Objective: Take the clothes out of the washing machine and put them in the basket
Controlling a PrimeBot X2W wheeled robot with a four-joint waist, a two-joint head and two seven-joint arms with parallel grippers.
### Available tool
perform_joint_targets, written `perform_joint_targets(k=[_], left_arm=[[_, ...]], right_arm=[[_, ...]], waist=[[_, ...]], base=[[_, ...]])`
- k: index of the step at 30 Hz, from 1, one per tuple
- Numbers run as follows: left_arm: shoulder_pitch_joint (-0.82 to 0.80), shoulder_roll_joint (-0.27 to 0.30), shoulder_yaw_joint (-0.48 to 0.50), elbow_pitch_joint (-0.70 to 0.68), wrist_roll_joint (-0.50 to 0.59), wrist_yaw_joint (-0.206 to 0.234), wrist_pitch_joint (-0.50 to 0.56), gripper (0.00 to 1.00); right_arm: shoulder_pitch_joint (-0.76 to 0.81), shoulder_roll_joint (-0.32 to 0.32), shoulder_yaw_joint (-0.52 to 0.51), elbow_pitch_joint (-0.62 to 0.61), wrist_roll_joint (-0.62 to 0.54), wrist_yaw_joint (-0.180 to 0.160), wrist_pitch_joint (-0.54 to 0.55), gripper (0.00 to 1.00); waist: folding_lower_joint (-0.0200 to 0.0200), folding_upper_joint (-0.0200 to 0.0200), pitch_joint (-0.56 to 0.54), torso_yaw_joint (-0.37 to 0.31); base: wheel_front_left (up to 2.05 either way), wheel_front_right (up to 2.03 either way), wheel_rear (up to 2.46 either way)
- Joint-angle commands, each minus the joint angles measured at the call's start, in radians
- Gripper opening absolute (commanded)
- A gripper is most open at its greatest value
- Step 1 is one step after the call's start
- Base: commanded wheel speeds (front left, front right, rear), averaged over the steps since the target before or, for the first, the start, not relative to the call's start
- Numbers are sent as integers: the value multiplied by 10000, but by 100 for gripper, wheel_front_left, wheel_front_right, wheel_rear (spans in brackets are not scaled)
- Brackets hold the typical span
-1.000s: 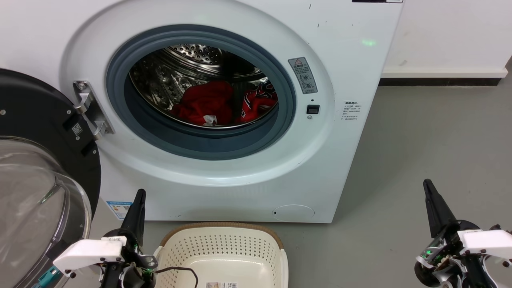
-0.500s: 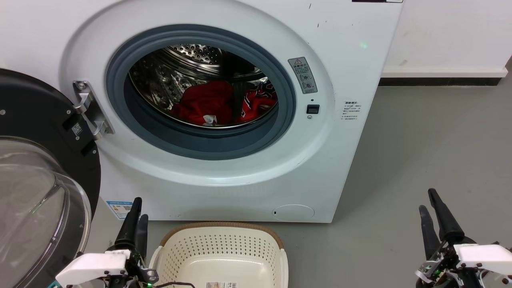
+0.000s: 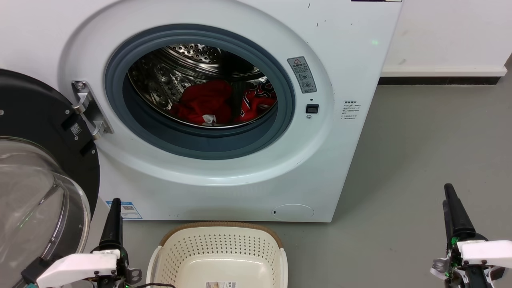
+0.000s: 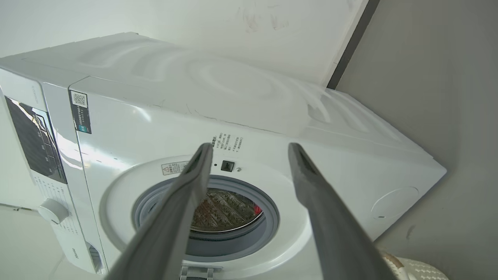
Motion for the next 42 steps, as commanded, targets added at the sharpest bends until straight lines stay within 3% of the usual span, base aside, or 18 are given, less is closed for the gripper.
perform_joint_targets(k=[1, 12, 19, 29, 42], left_arm=[[-117, 23, 108, -280, 311, 48, -104, 100], [-45, 26, 157, -1626, 2304, 569, -535, 100], [40, 28, 94, -2242, 3033, 886, -784, 100], [224, 30, -229, -2978, 4728, 955, -1108, 100], [532, 31, -971, -3485, 6696, 564, -1464, 100]], right_arm=[[-142, -42, -44, -306, -448, 2, -93, 100], [19, -43, 372, -1664, -4165, 1, -522, 100], [19, -43, 724, -2516, -5847, 1, -772, 100], [44, -45, 1286, -3309, -7899, 1, -1104, 100], [269, -44, 1398, -3512, -9777, 1, -1453, 100]], waist=[[0, 0, 3, 1], [0, 0, 44, 8], [0, 0, 85, 1], [0, 0, 133, -33], [0, 0, 157, -30]], base=[[0, 0, 0], [0, 0, 0], [0, 0, 0], [0, 0, 0], [0, 0, 0]])
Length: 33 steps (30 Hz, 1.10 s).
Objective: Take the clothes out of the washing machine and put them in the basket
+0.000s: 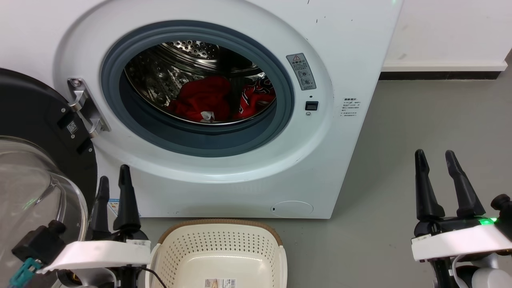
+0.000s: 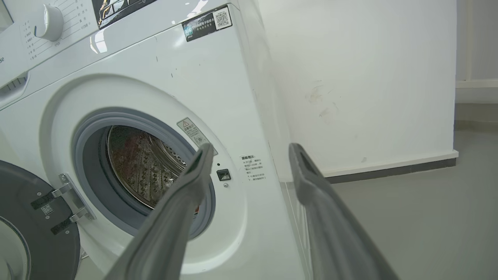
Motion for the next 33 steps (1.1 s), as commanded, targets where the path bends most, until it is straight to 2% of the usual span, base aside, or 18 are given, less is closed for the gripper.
perform_joint_targets(k=[1, 8, 14, 22, 33], left_arm=[[37, 26, -29, -172, 221, -53, -98, 100], [99, 25, -437, -266, 1678, 25, -279, 100], [192, 25, -712, -335, 2791, 389, -432, 100], [324, 27, -998, -39, 3817, 604, -622, 100], [449, 43, -1305, 595, 5021, 630, -867, 100]], right_arm=[[11, -43, 11, -164, -277, 1, -92, 100], [79, -43, -2, -330, -1261, 0, -273, 100], [209, -42, 63, -383, -2106, 0, -431, 100], [369, -42, 125, -139, -3070, 0, -608, 100], [502, -40, 202, 88, -4223, 0, -862, 100]], waist=[[0, 0, 1, -1], [0, 0, 16, 6], [0, 0, 14, 6], [0, 0, 6, 8], [0, 0, -7, -38]], base=[[0, 0, 0], [0, 0, 0], [0, 0, 0], [0, 0, 0], [0, 0, 0]])
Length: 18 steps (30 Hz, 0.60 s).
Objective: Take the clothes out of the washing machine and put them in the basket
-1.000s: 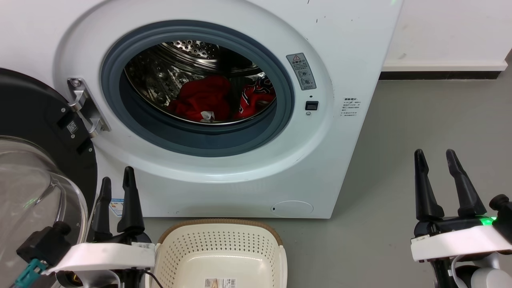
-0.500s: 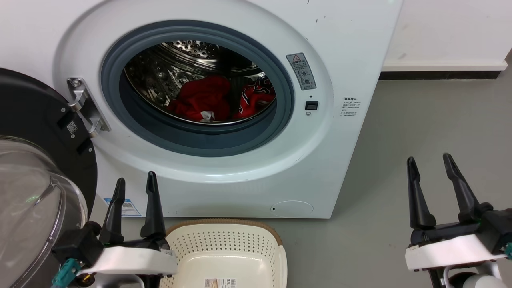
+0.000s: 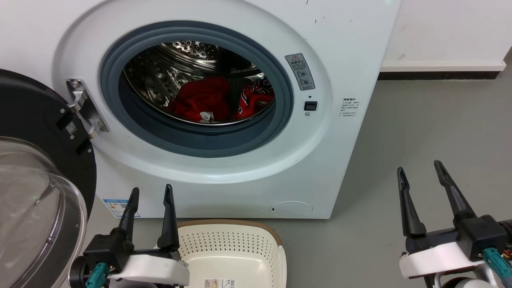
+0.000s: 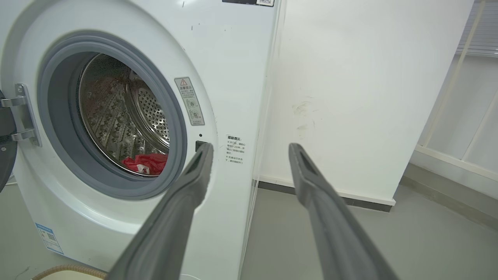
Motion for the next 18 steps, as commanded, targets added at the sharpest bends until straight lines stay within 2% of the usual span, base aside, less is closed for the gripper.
perform_joint_targets(k=[1, 12, 18], left_arm=[[51, 33, -35, -27, 227, 18, -96, 100], [146, 174, -414, 55, 1232, 300, -303, 100], [278, 144, -420, 240, 1400, 218, -424, 100]], right_arm=[[64, -32, 35, -56, -239, -2, -79, 100], [184, -31, 258, -124, -1111, -3, -315, 100], [363, -31, -162, 430, 150, -3, -411, 100]], waist=[[0, 0, -2, -6], [0, 0, -38, -25], [0, 0, -63, -26]], base=[[0, 0, 0], [0, 0, 0], [0, 0, 0]])
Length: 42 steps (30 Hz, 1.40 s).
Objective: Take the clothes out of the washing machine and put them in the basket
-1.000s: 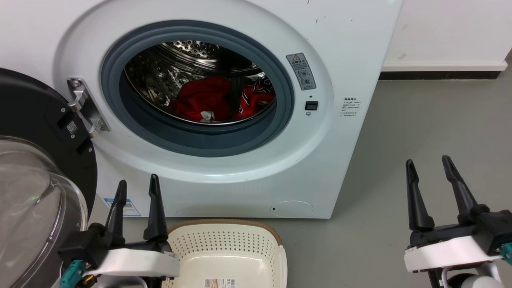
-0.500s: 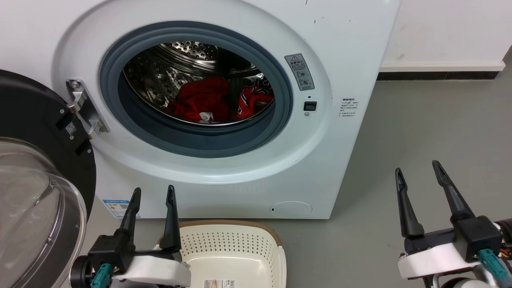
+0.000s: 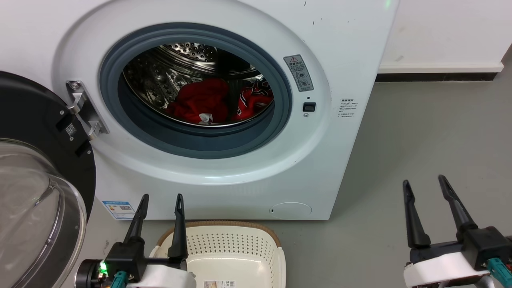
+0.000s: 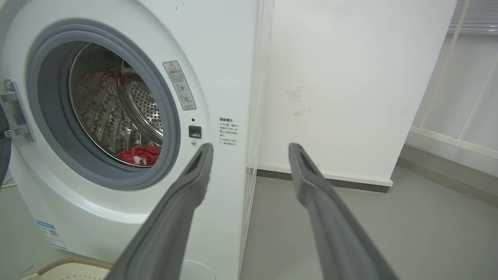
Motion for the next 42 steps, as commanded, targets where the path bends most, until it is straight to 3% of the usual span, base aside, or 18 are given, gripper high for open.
perform_joint_targets(k=[1, 13, 32, 38, 42], left_arm=[[110, 22, -29, 46, 151, -70, -71, 100], [149, -47, 85, 534, 850, -179, -233, 100], [102, -60, 252, 472, 939, -104, -231, 100], [-574, 275, 406, 689, 817, -554, -222, 100], [-1591, 815, 621, 1097, 802, -942, -222, 100]], right_arm=[[41, -25, 6, 64, -120, -3, -54, 100], [4, -14, 37, 1048, -431, -6, -205, 100], [-164, -14, 93, 1065, -361, -6, -205, 100], [-528, -14, 42, 887, -375, -6, -203, 100], [-969, -12, 27, 699, -226, -6, -203, 100]], waist=[[0, 0, -5, 5], [0, 0, 15, 0], [0, 0, 125, -199], [0, 0, 919, -755], [0, 0, 1952, -1362]], base=[[0, 0, 0], [0, 0, 0], [0, 0, 0], [0, 0, 0], [0, 0, 0]])
